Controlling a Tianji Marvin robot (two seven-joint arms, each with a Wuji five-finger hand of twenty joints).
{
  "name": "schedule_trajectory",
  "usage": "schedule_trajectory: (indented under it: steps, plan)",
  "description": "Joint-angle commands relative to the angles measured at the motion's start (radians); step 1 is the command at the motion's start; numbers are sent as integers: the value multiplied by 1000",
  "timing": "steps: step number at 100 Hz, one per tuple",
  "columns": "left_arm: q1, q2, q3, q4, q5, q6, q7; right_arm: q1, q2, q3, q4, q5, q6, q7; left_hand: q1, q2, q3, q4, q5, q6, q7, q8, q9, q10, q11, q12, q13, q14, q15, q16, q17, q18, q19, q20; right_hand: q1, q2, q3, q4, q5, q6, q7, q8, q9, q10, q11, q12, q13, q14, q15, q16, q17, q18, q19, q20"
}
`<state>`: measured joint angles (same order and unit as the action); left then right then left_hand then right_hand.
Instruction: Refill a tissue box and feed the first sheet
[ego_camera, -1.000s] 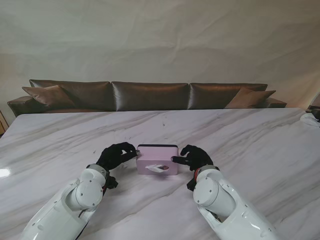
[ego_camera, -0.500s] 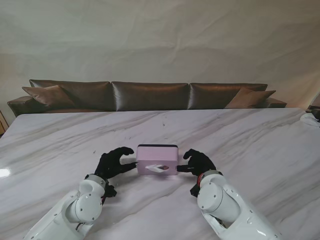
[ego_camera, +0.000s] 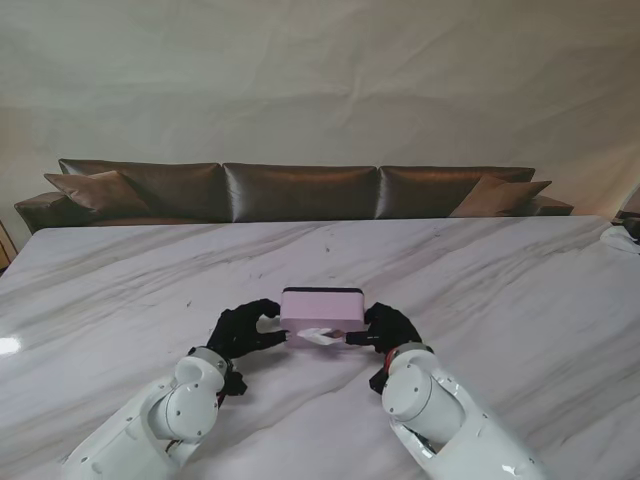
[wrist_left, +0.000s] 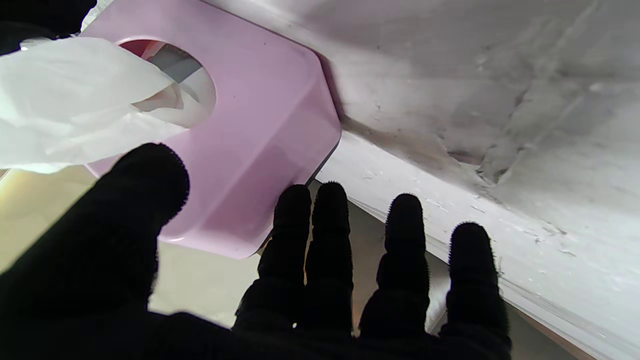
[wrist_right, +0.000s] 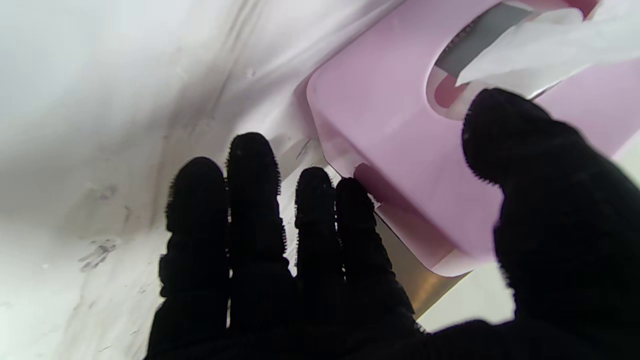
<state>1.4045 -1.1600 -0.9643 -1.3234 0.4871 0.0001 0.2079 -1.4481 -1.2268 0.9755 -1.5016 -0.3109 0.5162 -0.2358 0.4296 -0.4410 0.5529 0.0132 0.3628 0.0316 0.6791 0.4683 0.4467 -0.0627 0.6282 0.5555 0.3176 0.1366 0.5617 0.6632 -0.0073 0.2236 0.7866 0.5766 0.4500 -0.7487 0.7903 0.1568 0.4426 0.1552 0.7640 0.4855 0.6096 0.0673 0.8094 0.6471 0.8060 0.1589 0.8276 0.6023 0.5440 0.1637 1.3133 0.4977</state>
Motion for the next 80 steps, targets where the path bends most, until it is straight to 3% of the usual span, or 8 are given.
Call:
schedule_trajectory:
  steps: [1, 27, 41, 44, 53, 56, 80]
  plan:
    - [-7, -16, 14, 6, 10, -11, -6, -5, -15, -10, -5, 3, -10, 10, -9, 20, 27, -14, 57, -108, 23, -4, 40, -48, 28, -8, 40, -25, 21, 13, 7, -19, 229, 20, 13, -20, -22, -25, 76, -145, 33, 9, 39, -33, 16, -12, 37, -18, 13, 1, 17, -34, 19, 18]
    - [-43, -32, 50, 34, -11, -54, 30, -18, -25, -15, -27, 4, -33, -29, -10, 90, 39, -13, 204, -161, 89, 17, 202, -54, 63, 3, 116, -42, 70, 27, 42, -20, 269, 24, 16, -18, -29, -33, 262, -255, 55, 21, 230, -88, 4, -7, 122, -25, 37, 2, 66, -33, 55, 17]
    - [-45, -36, 51, 20, -19, -60, 38, -21, -24, -14, -44, -4, -37, -35, 11, 78, 20, -33, 252, -184, 130, 19, 264, -44, 84, 24, 144, -51, 84, 29, 59, -19, 291, 16, 28, -33, -34, -53, 345, -287, 60, 20, 321, -97, 0, 10, 172, -33, 56, 6, 101, -36, 80, 14]
    - [-45, -36, 50, 16, -21, -62, 38, -21, -25, -14, -47, -5, -37, -38, 14, 75, 18, -35, 259, -185, 138, 21, 273, -42, 90, 29, 150, -54, 86, 30, 63, -19, 294, 15, 32, -43, -20, -83, 354, -293, 85, -19, 338, -98, -7, 26, 183, -34, 60, 6, 108, -37, 89, 6]
    - [-45, -37, 49, 8, -18, -66, 45, -20, -27, -15, -54, -7, -34, -44, 31, 63, 13, -43, 283, -203, 174, 34, 308, -41, 110, 41, 170, -58, 93, 31, 73, -19, 303, 14, 43, -62, -21, -97, 383, -310, 104, -34, 378, -100, -3, 30, 210, -35, 70, 8, 128, -37, 103, 6]
    - [-45, -38, 48, 5, -16, -66, 47, -20, -28, -15, -56, -6, -33, -46, 37, 64, 5, -46, 292, -211, 194, 40, 320, -41, 118, 48, 179, -59, 96, 31, 76, -19, 308, 13, 43, -67, -13, -113, 387, -314, 136, -72, 389, -100, -8, 36, 217, -34, 74, 9, 133, -36, 110, 1]
    - [-41, -39, 38, -14, -9, -53, 61, -3, -41, -18, -54, 4, -13, -71, 80, 66, -4, -48, 381, -271, 310, 77, 435, -40, 169, 83, 264, -49, 159, 61, 117, -7, 347, 20, 16, -66, -5, -105, 457, -328, 214, -117, 483, -88, 13, 53, 294, -24, 116, 14, 195, -28, 163, -2]
